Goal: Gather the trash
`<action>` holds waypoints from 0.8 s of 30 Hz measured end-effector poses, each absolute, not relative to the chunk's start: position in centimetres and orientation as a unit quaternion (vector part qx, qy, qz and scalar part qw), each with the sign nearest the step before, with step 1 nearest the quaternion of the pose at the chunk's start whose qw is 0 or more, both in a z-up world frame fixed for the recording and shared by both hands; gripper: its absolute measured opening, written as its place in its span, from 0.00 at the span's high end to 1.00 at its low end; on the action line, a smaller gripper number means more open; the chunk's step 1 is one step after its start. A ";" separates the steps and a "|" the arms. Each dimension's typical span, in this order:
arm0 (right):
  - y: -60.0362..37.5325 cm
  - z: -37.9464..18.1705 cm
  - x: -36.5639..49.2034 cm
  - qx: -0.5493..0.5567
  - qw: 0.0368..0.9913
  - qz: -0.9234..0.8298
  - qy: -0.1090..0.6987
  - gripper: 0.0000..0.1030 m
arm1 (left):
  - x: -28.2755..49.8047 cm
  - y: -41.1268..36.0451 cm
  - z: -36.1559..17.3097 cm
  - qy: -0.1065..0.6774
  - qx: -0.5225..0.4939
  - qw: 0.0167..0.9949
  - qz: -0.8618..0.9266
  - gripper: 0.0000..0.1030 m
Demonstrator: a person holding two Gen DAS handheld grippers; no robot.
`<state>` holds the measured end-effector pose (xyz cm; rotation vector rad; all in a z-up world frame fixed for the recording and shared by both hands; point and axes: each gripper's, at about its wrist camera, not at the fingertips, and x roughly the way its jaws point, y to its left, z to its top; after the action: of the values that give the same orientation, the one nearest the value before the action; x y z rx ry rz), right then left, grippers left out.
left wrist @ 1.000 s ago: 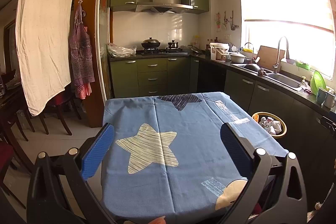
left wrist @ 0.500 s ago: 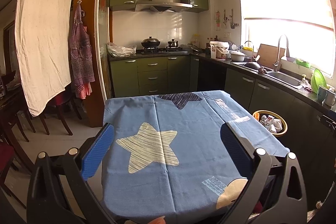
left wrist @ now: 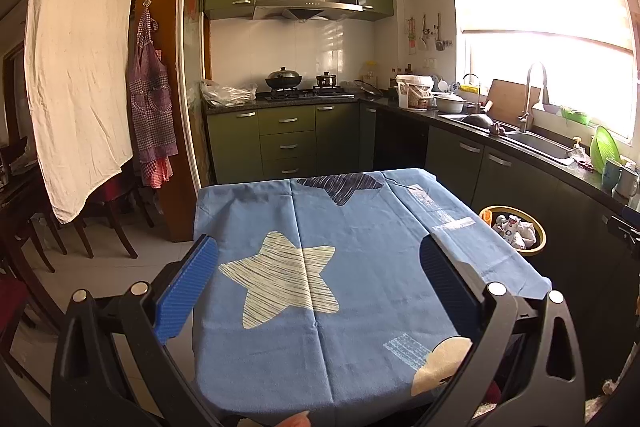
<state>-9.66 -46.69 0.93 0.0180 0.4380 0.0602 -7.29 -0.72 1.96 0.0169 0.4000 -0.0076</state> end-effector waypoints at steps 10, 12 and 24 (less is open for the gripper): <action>-46.6 0.6 -9.4 0.010 0.975 0.030 0.222 0.08 | -7.2 -0.5 1.9 0.200 0.008 0.980 -0.006 0.06; -46.5 0.5 -9.4 0.010 0.975 0.030 0.221 0.08 | -7.2 -0.5 1.8 0.199 0.010 0.980 -0.007 0.07; -46.5 0.3 -9.3 0.010 0.974 0.029 0.224 0.08 | -6.9 -0.2 1.9 0.202 0.009 0.979 -0.014 0.06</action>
<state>-9.28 -46.48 0.34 0.0200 0.4523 0.0593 -6.90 -0.22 1.90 0.0180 0.4064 -0.0285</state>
